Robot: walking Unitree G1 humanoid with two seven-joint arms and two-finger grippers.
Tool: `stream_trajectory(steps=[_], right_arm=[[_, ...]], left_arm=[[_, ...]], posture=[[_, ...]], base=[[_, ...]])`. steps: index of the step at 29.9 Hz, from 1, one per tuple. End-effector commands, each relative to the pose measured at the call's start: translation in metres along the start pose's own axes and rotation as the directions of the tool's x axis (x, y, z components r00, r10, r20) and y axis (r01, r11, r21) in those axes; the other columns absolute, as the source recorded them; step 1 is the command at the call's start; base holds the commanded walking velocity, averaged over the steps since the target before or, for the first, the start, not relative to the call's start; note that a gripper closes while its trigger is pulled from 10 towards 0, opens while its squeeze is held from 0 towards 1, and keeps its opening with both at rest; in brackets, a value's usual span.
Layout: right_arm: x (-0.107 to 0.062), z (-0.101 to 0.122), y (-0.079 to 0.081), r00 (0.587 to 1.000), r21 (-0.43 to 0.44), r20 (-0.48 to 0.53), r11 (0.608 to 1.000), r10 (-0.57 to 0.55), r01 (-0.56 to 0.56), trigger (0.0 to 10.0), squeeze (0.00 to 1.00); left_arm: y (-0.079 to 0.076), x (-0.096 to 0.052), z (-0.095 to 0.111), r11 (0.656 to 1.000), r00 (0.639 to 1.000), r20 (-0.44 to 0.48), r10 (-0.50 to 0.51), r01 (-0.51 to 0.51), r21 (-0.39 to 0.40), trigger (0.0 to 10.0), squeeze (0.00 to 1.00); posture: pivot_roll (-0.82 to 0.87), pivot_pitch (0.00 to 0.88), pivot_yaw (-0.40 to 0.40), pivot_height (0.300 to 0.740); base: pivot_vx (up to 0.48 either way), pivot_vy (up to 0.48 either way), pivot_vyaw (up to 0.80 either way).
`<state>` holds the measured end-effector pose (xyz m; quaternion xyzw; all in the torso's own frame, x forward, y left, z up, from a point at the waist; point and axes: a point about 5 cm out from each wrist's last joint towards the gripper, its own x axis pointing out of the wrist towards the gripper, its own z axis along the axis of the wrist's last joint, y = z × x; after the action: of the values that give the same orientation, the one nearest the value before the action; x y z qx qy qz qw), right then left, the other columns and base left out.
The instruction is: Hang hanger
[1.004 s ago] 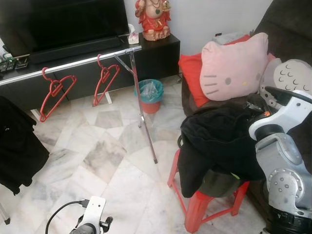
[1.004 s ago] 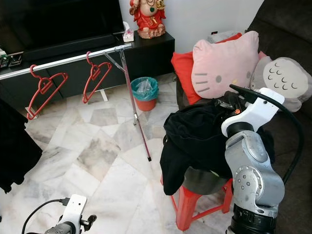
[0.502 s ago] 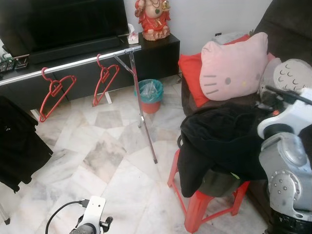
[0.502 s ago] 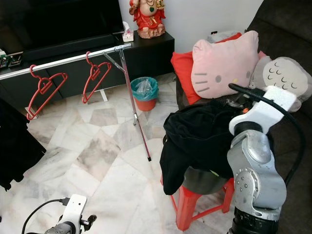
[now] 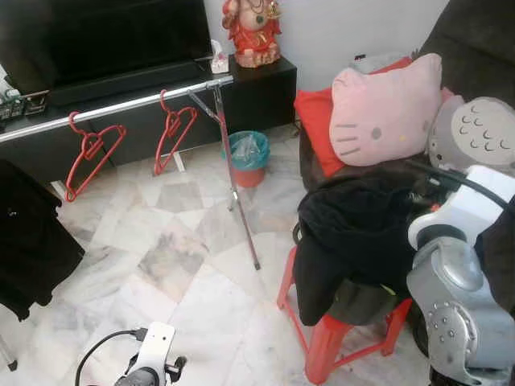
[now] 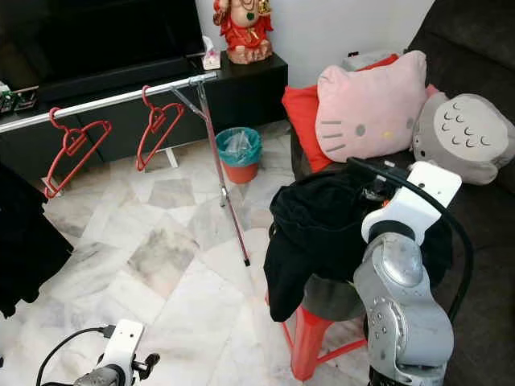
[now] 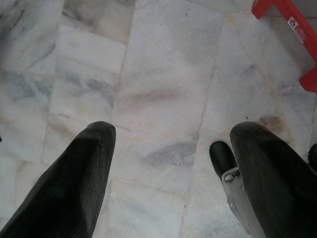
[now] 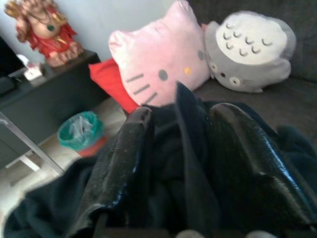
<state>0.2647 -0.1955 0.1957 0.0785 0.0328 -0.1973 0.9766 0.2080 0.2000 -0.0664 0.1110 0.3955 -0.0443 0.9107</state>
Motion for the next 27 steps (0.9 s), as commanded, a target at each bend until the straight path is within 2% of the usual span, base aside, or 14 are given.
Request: stream_trajectory(steps=[1, 9, 12, 14, 17, 27], right_arm=[[-0.003, 0.006, -0.001, 1.000, -0.005, 0.019, 1.000, -0.005, 0.005, 10.0, 1.00], [0.003, 0.009, -0.005, 1.000, -0.010, 0.018, 1.000, 0.002, -0.001, 10.0, 1.00], [0.007, 0.012, 0.000, 0.999, 0.011, 0.018, 0.999, 0.034, -0.034, 10.0, 1.00], [0.013, 0.021, 0.008, 0.996, 0.072, 0.031, 0.994, 0.082, -0.084, 10.0, 1.00], [0.018, 0.029, 0.015, 0.992, 0.105, 0.036, 0.987, 0.121, -0.125, 10.0, 1.00], [0.024, 0.027, 0.012, 0.996, 0.122, -0.043, 0.990, 0.077, -0.072, 10.0, 1.00]], left_arm=[[0.001, 0.000, 0.000, 1.000, 1.000, -0.006, -0.004, 0.004, 0.025, 10.0, 0.00], [0.001, 0.000, 0.000, 1.000, 1.000, -0.003, -0.004, 0.004, 0.026, 10.0, 0.00], [0.002, 0.000, 0.001, 1.000, 1.000, -0.002, -0.003, 0.003, 0.027, 10.0, 0.00], [0.003, 0.000, 0.001, 1.000, 1.000, -0.004, 0.001, -0.001, 0.028, 10.0, 0.00], [0.003, 0.000, 0.002, 1.000, 1.000, -0.001, 0.002, -0.002, 0.028, 10.0, 0.00], [0.003, 0.000, -0.001, 1.000, 1.000, -0.009, 0.000, 0.000, 0.023, 10.0, 0.00]], posture=[[-0.12, 0.000, 0.102, 0.740], [-0.12, 0.000, 0.104, 0.740], [-0.12, 0.000, 0.106, 0.740], [-0.12, 0.000, 0.108, 0.740], [-0.11, 0.000, 0.108, 0.740], [-0.11, 0.000, 0.106, 0.740]], base=[[0.000, 0.000, 0.00], [0.000, 0.000, 0.00], [0.000, 0.000, 0.00], [0.000, 0.000, 0.00], [0.000, 0.000, 0.00], [0.000, 0.000, 0.00]])
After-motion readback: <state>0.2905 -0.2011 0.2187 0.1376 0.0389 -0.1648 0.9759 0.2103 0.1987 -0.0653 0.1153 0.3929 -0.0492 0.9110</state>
